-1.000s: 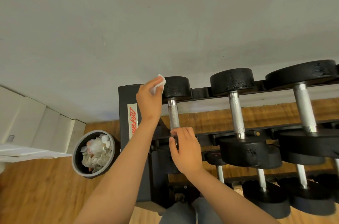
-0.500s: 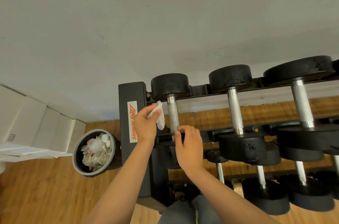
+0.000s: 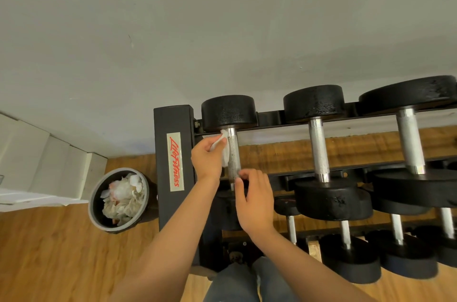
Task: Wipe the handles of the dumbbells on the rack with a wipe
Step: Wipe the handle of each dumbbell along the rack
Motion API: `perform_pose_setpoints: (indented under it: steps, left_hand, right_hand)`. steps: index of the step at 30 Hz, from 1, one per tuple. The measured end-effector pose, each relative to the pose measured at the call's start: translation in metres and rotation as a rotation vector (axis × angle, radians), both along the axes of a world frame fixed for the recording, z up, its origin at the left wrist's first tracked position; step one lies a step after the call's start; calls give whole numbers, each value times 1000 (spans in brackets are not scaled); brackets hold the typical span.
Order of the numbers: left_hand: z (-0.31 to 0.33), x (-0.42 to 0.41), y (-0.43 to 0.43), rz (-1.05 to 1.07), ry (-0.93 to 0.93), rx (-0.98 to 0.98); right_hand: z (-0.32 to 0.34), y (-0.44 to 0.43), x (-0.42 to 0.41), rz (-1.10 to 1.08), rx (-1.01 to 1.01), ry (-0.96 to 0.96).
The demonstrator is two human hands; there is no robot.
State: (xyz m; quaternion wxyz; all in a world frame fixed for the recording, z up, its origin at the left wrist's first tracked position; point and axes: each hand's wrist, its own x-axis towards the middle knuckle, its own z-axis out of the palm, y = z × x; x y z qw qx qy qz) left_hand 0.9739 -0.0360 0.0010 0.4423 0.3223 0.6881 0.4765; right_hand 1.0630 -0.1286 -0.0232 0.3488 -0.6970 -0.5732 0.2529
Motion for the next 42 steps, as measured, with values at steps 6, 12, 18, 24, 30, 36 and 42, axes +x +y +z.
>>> perform_pose_setpoints:
  steps: [6,12,18,24,30,36,42]
  left_hand:
    - [-12,-9,-24,-77,-44,-44]
    - [4,-3,15,14,-62,-46]
    - [-1,-10,-12,-114,-16,-82]
    - [14,-5,19,3,-47,-123]
    - [6,-3,-18,-66,-49,-108]
    - [5,-15,16,-86,-104,-196]
    - [-7,-13,6,-84,-200,-195]
  right_hand:
    - [-2,0,1,5,-6,-9]
    - [-1,0,1,18,-8,2]
    - [-3,0,2,14,-12,6]
    - [0,0,2,22,-9,-4]
    - [1,0,2,16,-16,-6]
    - [-1,0,2,26,-34,-5]
    - [0,0,2,24,-37,9]
